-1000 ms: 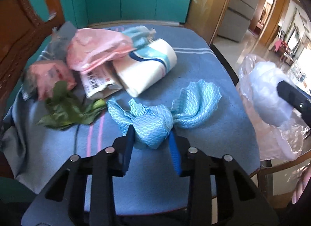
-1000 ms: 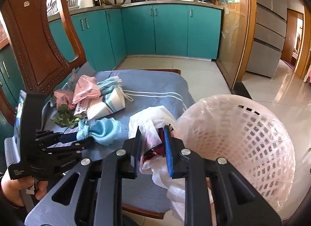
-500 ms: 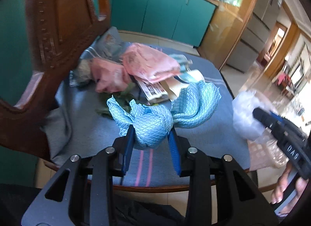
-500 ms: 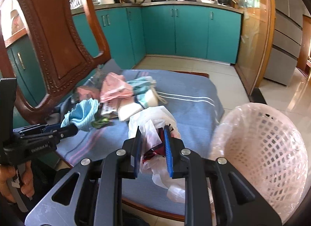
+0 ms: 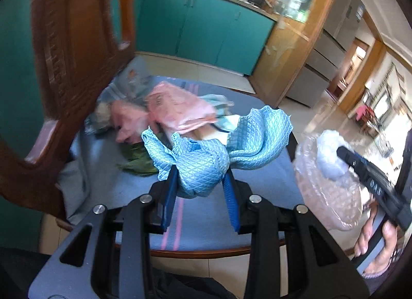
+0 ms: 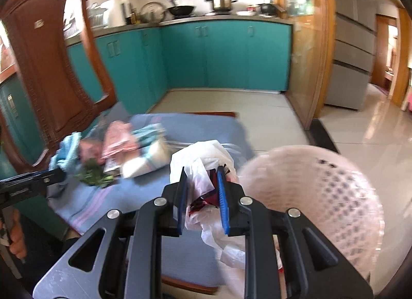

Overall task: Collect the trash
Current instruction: 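Drop the white bag into the basket with the right gripper while the left gripper drops the blue cloth in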

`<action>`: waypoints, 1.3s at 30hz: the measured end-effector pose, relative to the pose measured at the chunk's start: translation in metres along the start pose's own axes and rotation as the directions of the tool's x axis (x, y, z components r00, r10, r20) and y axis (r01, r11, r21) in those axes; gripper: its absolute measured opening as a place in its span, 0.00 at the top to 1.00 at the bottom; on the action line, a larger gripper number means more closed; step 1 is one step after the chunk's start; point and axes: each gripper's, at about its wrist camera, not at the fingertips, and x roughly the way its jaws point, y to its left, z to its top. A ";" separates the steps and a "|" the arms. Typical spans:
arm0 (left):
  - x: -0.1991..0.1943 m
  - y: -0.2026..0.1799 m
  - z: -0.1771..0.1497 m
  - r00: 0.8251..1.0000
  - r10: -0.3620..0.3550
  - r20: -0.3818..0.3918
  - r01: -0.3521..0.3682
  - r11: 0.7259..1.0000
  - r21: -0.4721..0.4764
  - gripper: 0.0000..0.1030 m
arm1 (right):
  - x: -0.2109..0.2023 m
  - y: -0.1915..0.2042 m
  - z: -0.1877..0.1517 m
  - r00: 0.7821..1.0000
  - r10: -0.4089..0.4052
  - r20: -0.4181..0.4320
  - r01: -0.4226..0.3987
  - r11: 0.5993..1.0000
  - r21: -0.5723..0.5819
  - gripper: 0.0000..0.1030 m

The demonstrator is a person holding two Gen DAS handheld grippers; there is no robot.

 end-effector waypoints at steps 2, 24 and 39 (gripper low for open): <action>0.004 -0.017 0.000 1.000 -0.014 -0.008 0.015 0.999 0.033 0.66 | -0.005 -0.021 -0.001 0.999 -0.046 0.006 0.046 0.998 0.032 0.79; 0.100 -0.246 -0.016 0.905 -0.308 -0.294 0.401 0.847 0.350 0.45 | -0.054 -0.164 -0.049 0.963 -0.267 -0.029 0.261 0.906 0.333 0.56; 0.073 -0.043 0.018 0.950 0.311 0.014 -0.310 0.944 0.114 0.23 | -0.009 -0.084 -0.017 0.998 -0.059 0.010 0.056 0.974 0.220 0.54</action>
